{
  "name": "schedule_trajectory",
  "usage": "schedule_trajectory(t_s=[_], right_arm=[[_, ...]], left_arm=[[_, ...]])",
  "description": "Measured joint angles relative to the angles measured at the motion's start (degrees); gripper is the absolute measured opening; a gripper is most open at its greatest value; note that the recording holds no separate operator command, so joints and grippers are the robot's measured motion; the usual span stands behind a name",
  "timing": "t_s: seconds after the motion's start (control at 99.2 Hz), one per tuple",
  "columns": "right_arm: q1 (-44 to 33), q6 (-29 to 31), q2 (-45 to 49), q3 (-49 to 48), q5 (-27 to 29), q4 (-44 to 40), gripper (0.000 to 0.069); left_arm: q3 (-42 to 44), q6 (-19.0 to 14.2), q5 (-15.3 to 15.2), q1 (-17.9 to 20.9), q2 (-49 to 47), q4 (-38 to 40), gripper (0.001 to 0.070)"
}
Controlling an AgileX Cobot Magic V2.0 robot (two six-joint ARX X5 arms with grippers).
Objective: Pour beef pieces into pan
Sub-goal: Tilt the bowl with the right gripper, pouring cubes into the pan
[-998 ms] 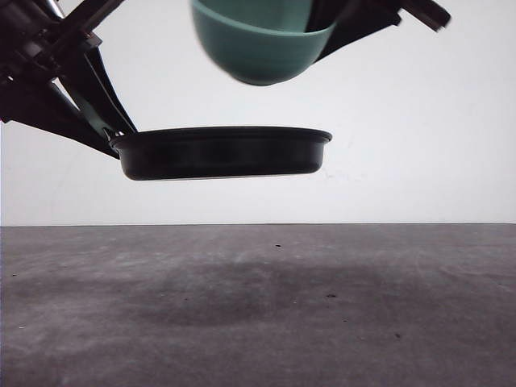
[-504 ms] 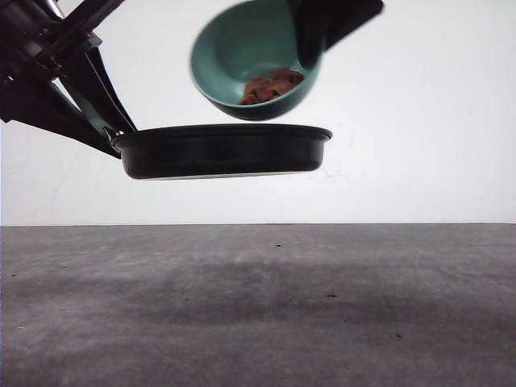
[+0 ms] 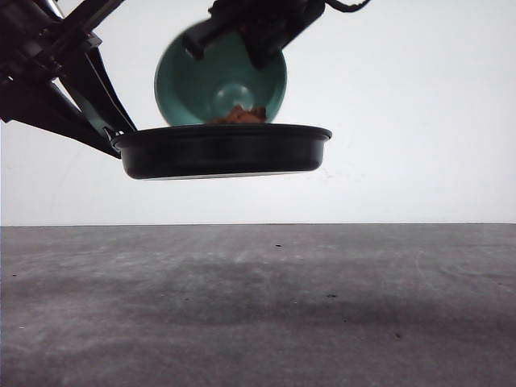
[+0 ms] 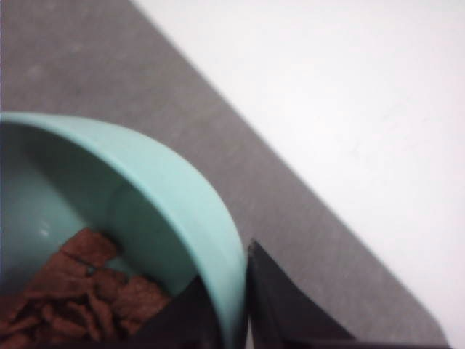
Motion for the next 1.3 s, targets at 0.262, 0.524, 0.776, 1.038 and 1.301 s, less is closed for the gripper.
schedule_trajectory(t_s=[0.262, 0.524, 0.776, 1.038, 1.301], right_arm=[[0.0, -14.8, 0.0, -0.3, -2.9, 12.9, 0.0017], [0.0, -23.0, 0.0, -0.7, -6.5, 17.5, 0.0017], [-0.7, -24.2, 0.0, -1.7, -7.8, 20.8, 0.0017], [-1.2, -25.0, 0.0, -3.1, -7.8, 25.2, 0.0017], [-1.4, -26.2, 0.0, -4.3, -8.7, 27.2, 0.0017]], left_arm=[[0.0, -0.6, 0.0, 2.3, 0.0, 0.0, 0.0058], [0.0, -1.1, 0.2, 3.1, 0.0, 0.0, 0.0058], [0.0, -1.6, 0.8, 4.1, 0.0, 0.0, 0.0058], [0.0, -1.7, 1.1, 5.0, 0.0, -0.1, 0.0058], [0.0, -1.9, 1.1, 5.4, 0.0, -0.2, 0.0058]])
